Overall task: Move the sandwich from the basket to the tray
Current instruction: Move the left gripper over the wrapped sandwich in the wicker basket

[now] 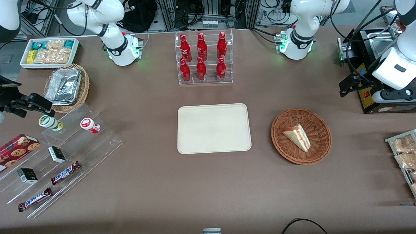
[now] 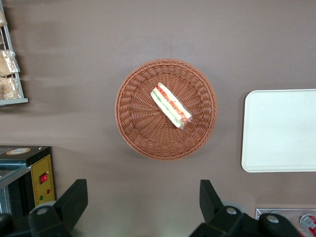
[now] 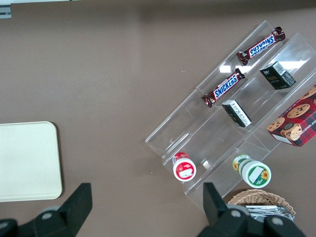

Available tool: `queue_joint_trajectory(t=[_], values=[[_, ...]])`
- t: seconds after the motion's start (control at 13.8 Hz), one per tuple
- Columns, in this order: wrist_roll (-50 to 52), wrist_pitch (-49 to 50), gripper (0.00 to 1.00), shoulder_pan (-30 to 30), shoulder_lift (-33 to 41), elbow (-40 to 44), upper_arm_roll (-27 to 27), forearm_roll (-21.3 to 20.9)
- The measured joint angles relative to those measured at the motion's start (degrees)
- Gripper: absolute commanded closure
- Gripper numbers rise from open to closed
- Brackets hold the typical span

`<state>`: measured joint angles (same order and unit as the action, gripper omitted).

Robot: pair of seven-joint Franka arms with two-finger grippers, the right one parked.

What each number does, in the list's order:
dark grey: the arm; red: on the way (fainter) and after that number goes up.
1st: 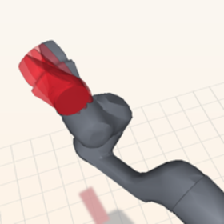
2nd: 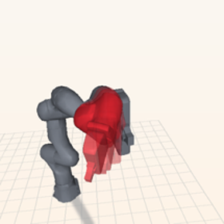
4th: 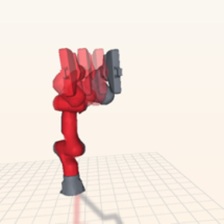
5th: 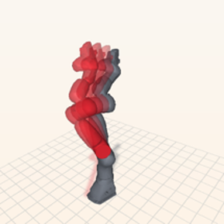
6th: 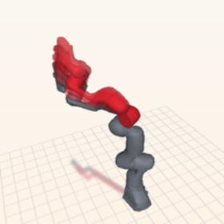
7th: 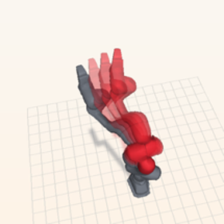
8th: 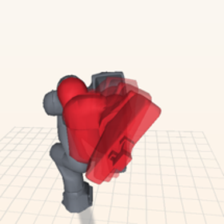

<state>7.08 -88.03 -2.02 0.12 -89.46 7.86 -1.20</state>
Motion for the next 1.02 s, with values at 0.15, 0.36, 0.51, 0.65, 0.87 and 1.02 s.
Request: queue_joint_trajectory(t=[0.15,0.36,0.51,0.65,0.87,1.02], values=[[-0.2,0.0,0.0,0.0,0.0,0.1,-0.8,0.0],[-0.2,0.3,0.0,0.0,-1.1,-0.2,-1.0,0.0],[0.0,0.0,0.0,0.0,-3.2,-0.9,-1.0,0.0],[2.4,-4.5,0.0,0.2,-5.9,-4.0,-1.0,0.0],[13.1,-15.8,0.0,0.5,-7.5,-12.6,0.6,0.0],[25.1,-22.2,0.0,0.9,-7.4,-17.8,2.0,0.0]])
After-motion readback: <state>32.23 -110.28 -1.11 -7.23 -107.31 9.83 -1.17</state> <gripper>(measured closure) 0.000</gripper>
